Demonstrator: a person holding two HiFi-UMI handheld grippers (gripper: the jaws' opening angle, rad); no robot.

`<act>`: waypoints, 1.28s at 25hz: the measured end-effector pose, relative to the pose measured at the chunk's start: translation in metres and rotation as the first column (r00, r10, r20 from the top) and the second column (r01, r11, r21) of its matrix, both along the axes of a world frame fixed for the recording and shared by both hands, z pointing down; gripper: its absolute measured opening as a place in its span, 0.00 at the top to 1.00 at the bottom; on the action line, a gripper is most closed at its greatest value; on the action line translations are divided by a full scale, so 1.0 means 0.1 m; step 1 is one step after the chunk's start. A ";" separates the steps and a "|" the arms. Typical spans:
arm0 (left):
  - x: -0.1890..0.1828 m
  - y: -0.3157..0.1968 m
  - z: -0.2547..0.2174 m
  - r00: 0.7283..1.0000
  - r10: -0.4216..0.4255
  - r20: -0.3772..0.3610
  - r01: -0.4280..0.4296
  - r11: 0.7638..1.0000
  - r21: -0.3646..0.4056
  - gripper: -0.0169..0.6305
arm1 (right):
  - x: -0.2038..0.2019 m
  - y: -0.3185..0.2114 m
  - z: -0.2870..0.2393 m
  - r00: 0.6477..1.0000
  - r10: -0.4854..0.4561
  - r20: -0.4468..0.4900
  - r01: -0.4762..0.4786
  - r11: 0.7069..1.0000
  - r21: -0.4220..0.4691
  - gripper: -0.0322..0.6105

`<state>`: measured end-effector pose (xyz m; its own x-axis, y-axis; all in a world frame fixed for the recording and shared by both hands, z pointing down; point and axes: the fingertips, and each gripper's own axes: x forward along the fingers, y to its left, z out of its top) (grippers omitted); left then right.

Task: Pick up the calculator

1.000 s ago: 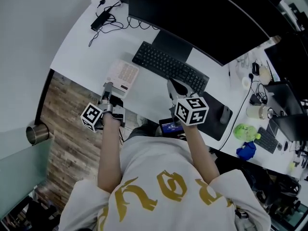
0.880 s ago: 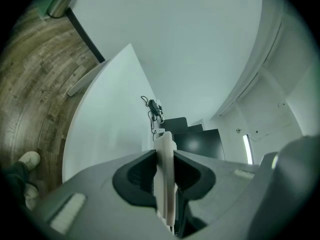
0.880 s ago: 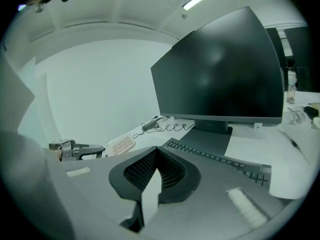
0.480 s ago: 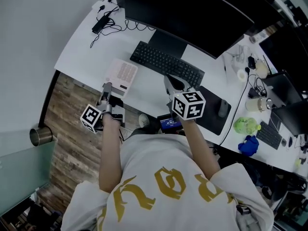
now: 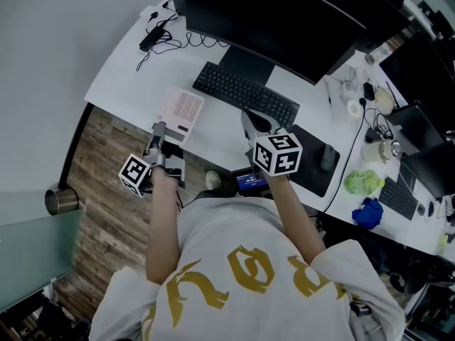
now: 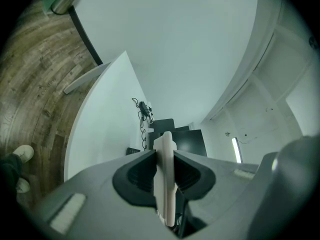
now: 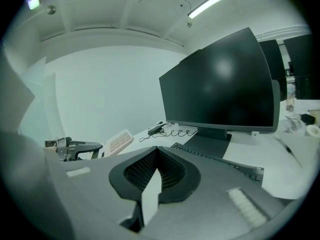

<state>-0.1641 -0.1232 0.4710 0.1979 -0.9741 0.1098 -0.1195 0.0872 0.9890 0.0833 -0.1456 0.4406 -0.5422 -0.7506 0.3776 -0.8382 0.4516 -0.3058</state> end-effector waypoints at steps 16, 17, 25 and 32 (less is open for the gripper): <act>0.08 0.03 0.00 1.000 0.015 -0.010 -0.015 1.000 -0.002 0.86 | 0.06 0.06 -0.02 1.000 0.006 -0.005 -0.006 1.000 0.005 0.91; 0.08 0.03 0.00 1.000 0.013 -0.011 -0.013 1.000 -0.003 0.86 | 0.05 0.06 -0.02 1.000 0.005 -0.006 -0.005 1.000 0.004 0.91; 0.09 0.02 -0.04 0.999 0.011 -0.030 -0.011 1.000 0.004 0.86 | 0.05 0.07 -0.02 1.000 0.000 -0.021 0.001 1.000 0.006 0.91; 0.05 0.03 0.02 1.000 0.011 -0.029 -0.011 1.000 -0.007 0.86 | 0.04 0.07 0.00 1.000 0.005 -0.024 -0.005 1.000 0.000 0.91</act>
<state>-0.1588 -0.1206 0.4735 0.2116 -0.9710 0.1112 -0.0918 0.0935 0.9914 0.0871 -0.1383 0.4407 -0.5292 -0.7530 0.3910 -0.8476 0.4475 -0.2853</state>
